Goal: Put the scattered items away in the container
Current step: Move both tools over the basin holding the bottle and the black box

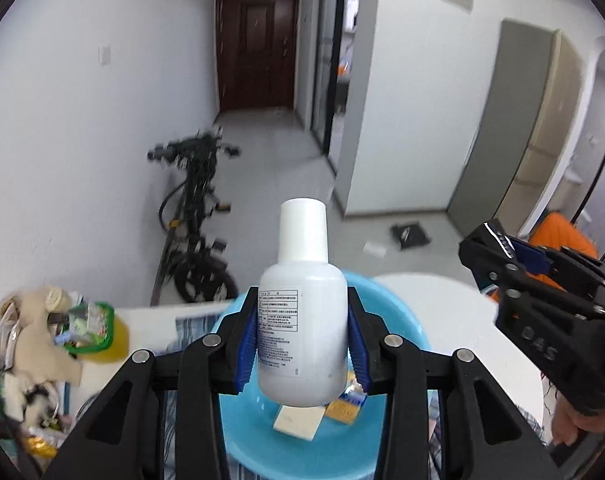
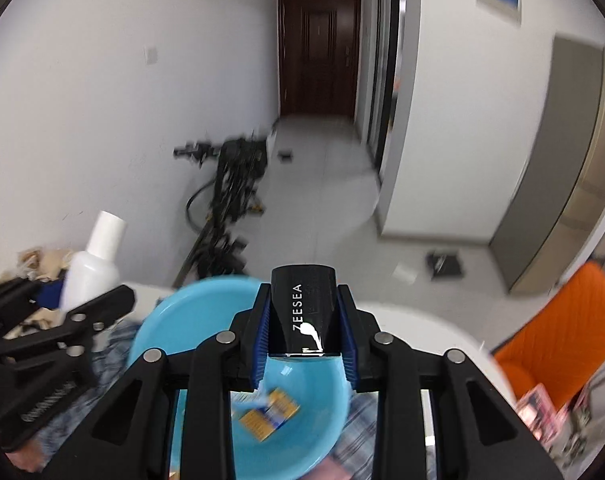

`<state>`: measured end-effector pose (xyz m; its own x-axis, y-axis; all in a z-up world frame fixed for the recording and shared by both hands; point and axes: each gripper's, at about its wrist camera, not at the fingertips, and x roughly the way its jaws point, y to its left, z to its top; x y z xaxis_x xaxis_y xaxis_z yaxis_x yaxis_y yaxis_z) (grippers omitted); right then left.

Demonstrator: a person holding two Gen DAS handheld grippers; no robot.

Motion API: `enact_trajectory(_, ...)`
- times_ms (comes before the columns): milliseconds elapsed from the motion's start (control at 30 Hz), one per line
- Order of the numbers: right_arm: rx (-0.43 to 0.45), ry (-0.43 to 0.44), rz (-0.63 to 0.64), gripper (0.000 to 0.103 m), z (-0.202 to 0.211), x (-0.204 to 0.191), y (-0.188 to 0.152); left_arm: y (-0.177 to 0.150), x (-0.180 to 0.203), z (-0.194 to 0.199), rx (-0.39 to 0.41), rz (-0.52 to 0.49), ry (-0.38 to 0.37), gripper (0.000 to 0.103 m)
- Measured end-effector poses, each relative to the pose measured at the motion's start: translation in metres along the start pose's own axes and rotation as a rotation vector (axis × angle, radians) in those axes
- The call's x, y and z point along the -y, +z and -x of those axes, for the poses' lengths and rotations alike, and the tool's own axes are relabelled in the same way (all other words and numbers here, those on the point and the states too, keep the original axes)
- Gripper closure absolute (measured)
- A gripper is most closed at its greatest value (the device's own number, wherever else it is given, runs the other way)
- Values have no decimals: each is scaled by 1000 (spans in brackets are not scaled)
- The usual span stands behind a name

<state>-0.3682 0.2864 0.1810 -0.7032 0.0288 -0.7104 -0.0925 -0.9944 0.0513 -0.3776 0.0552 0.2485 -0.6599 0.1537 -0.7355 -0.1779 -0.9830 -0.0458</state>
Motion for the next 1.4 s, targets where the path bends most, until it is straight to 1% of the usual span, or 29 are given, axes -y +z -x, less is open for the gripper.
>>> enact_trajectory(33, -45, 23, -8, 74, -5, 1, -1, 1, -2, -7, -34, 2, 19, 61)
enact_trajectory(100, -149, 59, -27, 74, -17, 4, -7, 0, -15, -24, -121, 73, 83, 62)
enact_trajectory(133, -179, 70, -28, 74, -21, 4, -10, -1, -22, -30, -156, 112, 79, 62)
enact_trajectory(167, -192, 76, -23, 74, -23, 4, -12, -3, -27, -36, -185, 146, 50, 62)
enact_trajectory(200, -200, 73, -18, 74, -24, 4, -14, -3, -30, -39, -198, 162, 22, 62)
enact_trajectory(233, -208, 69, -19, 74, -26, 5, -15, -3, -30, -40, -199, 161, 12, 62)
enact_trajectory(333, -220, 60, -26, 74, -28, 9, -18, -5, -24, -44, -200, 112, 45, 62)
enact_trajectory(467, -232, 59, -45, 74, -36, 12, -26, -13, -26, -51, -203, 122, 7, 62)
enact_trajectory(500, -238, 60, -48, 74, -41, 12, -27, -15, -25, -55, -202, 109, 10, 62)
enact_trajectory(567, -249, 69, -57, 74, -53, 13, -28, -19, -22, -64, -187, 52, 37, 62)
enact_trajectory(633, -258, 82, -57, 74, -62, 12, -36, -25, -24, -75, -180, 33, 54, 62)
enact_trajectory(733, -290, 84, -42, 74, -79, 8, -47, -38, -25, -98, -228, 48, 25, 61)
enact_trajectory(833, -316, 87, -41, 74, -96, 5, -57, -50, -20, -117, -254, 31, 27, 61)
enact_trajectory(967, -344, 101, -41, 74, -113, 4, -69, -65, -16, -142, -292, 36, 15, 61)
enact_trajectory(1033, -359, 97, -45, 74, -124, 4, -76, -73, -16, -154, -310, 42, 16, 61)
enact_trajectory(1133, -388, 109, -53, 74, -137, 3, -85, -86, -16, -170, -337, 39, -1, 61)
enact_trajectory(1200, -409, 105, -49, 74, -147, 3, -94, -93, -18, -181, -353, 33, 7, 61)
enact_trajectory(1300, -424, 105, -32, 74, -154, 2, -101, -100, -24, -194, -377, 59, 1, 61)
enact_trajectory(1400, -429, 116, -26, 74, -157, 2, -103, -108, -23, -203, -390, 64, -4, 61)
